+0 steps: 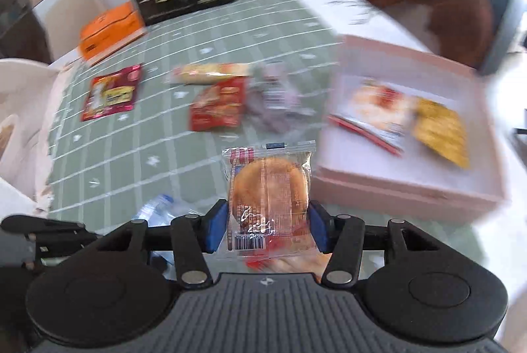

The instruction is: Organize snacks

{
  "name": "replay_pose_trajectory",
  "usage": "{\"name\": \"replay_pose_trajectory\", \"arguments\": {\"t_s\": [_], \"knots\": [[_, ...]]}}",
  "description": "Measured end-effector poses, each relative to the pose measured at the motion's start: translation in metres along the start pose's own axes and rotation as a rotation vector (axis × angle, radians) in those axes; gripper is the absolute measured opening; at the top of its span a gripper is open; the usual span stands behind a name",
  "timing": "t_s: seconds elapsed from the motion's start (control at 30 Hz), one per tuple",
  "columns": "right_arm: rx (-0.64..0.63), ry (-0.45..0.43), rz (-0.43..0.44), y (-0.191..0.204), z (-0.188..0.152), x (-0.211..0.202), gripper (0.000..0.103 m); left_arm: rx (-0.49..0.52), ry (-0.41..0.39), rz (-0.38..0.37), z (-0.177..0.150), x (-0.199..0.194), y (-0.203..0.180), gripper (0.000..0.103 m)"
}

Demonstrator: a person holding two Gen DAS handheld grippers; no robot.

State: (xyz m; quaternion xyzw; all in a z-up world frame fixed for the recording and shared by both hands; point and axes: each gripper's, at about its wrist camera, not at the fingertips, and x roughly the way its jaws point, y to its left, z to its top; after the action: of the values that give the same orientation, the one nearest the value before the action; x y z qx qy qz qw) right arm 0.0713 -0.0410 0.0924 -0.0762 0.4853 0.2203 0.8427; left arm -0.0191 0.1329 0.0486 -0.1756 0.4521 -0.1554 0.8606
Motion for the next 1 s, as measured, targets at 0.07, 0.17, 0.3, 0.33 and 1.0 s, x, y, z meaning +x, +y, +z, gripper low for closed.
{"name": "replay_pose_trajectory", "arguments": {"t_s": [0.07, 0.17, 0.3, 0.33, 1.0], "knots": [[0.043, -0.006, -0.060, -0.018, -0.015, -0.008, 0.052, 0.025, -0.009, -0.016, 0.005, 0.009, -0.012, 0.025], [0.142, 0.036, -0.125, -0.047, -0.033, -0.001, 0.052, 0.063, -0.008, -0.017, 0.017, 0.028, -0.031, 0.025], [0.242, 0.053, -0.214, -0.074, -0.055, 0.018, 0.052, 0.055, 0.018, 0.062, 0.020, 0.044, -0.052, 0.025], [0.261, 0.053, -0.227, -0.078, -0.058, 0.022, 0.052, 0.050, 0.020, 0.058, 0.017, 0.043, -0.055, 0.025], [0.038, -0.005, -0.324, -0.031, -0.026, 0.058, 0.065, -0.205, 0.031, 0.012, -0.014, 0.026, -0.003, 0.025]]}}
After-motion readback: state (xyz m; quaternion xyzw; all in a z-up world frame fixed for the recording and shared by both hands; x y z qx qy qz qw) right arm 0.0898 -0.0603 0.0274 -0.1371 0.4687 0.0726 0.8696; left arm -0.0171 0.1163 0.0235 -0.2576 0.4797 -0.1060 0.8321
